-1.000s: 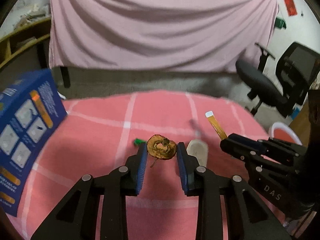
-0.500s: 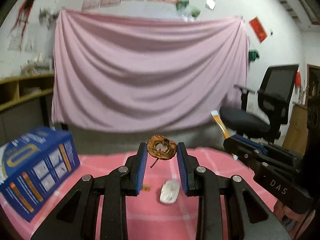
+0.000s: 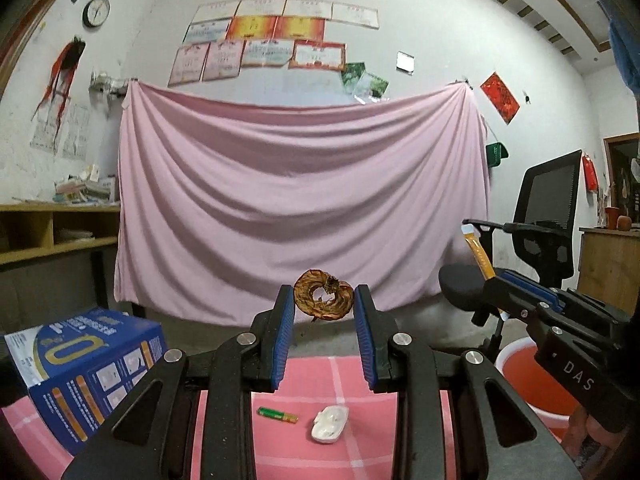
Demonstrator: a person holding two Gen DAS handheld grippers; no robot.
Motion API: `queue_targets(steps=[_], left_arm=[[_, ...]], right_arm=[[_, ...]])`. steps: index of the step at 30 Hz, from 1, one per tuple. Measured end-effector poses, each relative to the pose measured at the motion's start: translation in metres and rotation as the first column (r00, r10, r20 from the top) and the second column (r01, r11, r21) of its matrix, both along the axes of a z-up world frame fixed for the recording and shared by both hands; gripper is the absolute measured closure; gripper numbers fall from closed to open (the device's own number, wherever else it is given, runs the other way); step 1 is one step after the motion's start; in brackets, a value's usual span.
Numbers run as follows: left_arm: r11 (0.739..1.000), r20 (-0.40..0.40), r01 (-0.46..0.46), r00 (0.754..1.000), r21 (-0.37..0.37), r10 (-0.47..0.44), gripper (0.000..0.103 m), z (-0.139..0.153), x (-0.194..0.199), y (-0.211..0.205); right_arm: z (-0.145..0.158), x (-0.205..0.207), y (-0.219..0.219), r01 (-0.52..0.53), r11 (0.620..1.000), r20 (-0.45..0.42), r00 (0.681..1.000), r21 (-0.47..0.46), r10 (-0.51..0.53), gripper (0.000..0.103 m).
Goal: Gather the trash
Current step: 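Lift and carry the brown ring and orange strip with both tools to the red bucket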
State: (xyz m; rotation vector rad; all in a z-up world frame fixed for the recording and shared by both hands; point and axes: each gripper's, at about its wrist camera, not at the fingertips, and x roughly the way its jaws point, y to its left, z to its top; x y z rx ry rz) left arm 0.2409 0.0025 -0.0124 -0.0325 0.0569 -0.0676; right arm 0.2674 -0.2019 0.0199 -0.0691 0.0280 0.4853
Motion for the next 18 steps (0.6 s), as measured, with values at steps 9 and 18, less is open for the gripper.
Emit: queue_targets(steps=[9,18], left_arm=[[0.992,0.052,0.094,0.994,0.089,-0.099,0.077,0.011,-0.009,-0.058],[0.966,-0.025,0.230,0.973,0.118,-0.229,0.077,0.020,0.013,-0.130]], right_arm=[[0.001,-0.012,-0.045,0.113,0.994,0.040,0.993,0.009,-0.114,0.090],[-0.006,-0.010,-0.104,0.221,0.974,-0.014,0.975,0.040,-0.220,0.090]])
